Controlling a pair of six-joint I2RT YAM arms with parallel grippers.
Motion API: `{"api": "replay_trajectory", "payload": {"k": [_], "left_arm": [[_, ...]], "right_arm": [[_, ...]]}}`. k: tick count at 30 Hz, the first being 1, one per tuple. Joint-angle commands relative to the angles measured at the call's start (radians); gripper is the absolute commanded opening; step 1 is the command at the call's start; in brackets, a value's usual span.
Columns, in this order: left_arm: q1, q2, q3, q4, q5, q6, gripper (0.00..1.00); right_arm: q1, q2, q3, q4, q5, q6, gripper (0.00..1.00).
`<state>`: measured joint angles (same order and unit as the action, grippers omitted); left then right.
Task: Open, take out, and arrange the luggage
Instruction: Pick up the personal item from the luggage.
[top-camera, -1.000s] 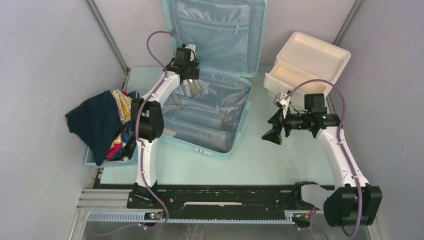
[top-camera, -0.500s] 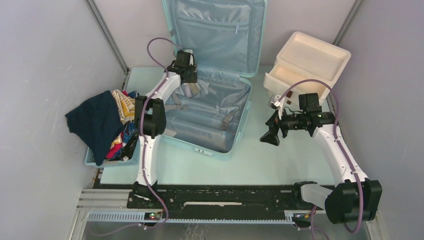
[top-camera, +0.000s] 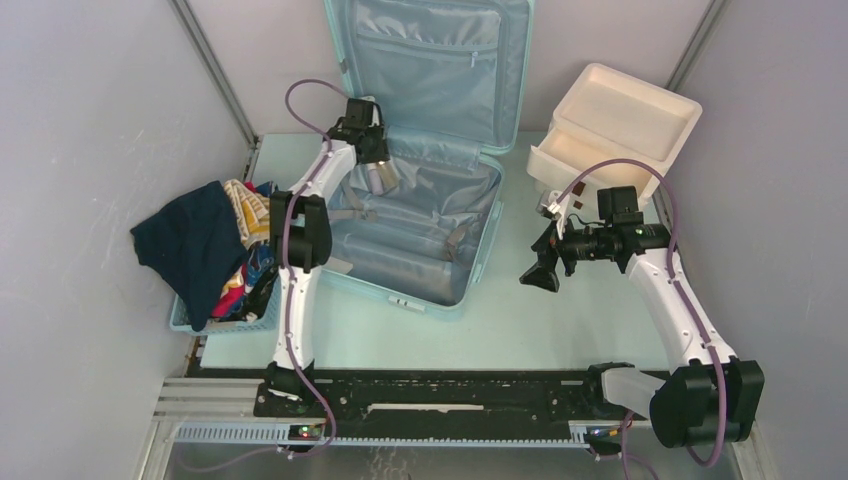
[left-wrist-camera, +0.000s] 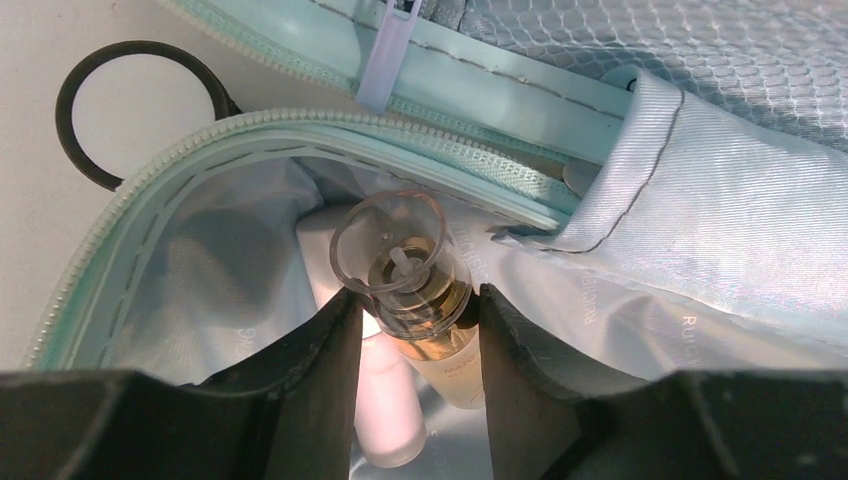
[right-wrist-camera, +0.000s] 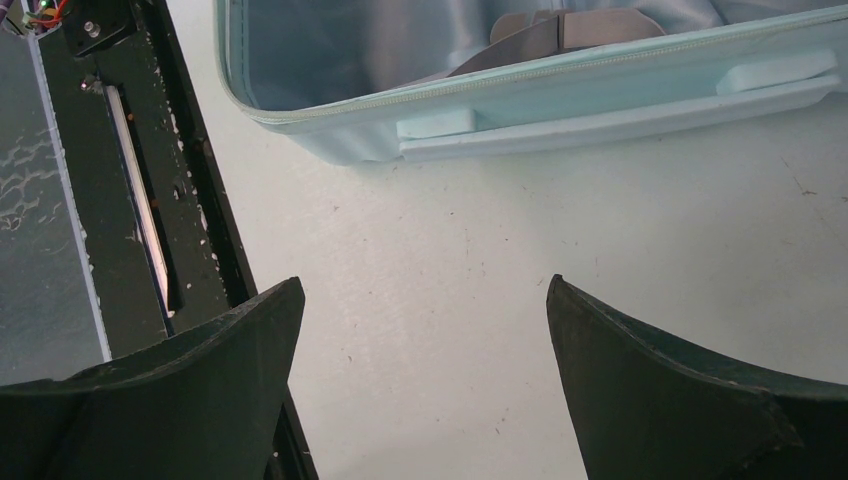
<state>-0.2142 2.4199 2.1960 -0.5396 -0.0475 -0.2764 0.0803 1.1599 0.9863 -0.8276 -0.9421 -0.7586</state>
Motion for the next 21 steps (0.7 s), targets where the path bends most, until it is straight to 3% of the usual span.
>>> {"api": "replay_trajectory", "payload": {"k": [1, 3, 5, 11, 13, 17, 21], "left_arm": [[-0.004, 0.035, 0.058, 0.029, 0.090, -0.029, 0.46], [-0.004, 0.040, 0.058, 0.028, 0.109, -0.035, 0.55], [-0.004, 0.046, 0.059, 0.024, 0.118, -0.037, 0.57], [-0.004, 0.051, 0.062, 0.013, 0.129, -0.048, 0.50], [-0.004, 0.049, 0.062, 0.012, 0.139, -0.050, 0.44], [-0.005, 0.029, 0.056, 0.013, 0.160, -0.058, 0.23], [-0.004, -0.028, 0.027, 0.030, 0.191, -0.080, 0.07]], "right_arm": [[0.005, -0.014, 0.009, -0.003, 0.003, -0.019, 1.00], [0.006, -0.014, 0.009, -0.003, 0.003, -0.019, 1.00], [0.007, -0.015, 0.008, -0.005, 0.003, -0.019, 1.00], [0.007, -0.018, 0.009, -0.006, 0.004, -0.021, 1.00], [0.007, -0.020, 0.009, -0.007, 0.003, -0.021, 1.00], [0.007, -0.022, 0.009, -0.007, 0.005, -0.022, 1.00], [0.007, -0.025, 0.009, -0.008, 0.003, -0.022, 1.00]]}}
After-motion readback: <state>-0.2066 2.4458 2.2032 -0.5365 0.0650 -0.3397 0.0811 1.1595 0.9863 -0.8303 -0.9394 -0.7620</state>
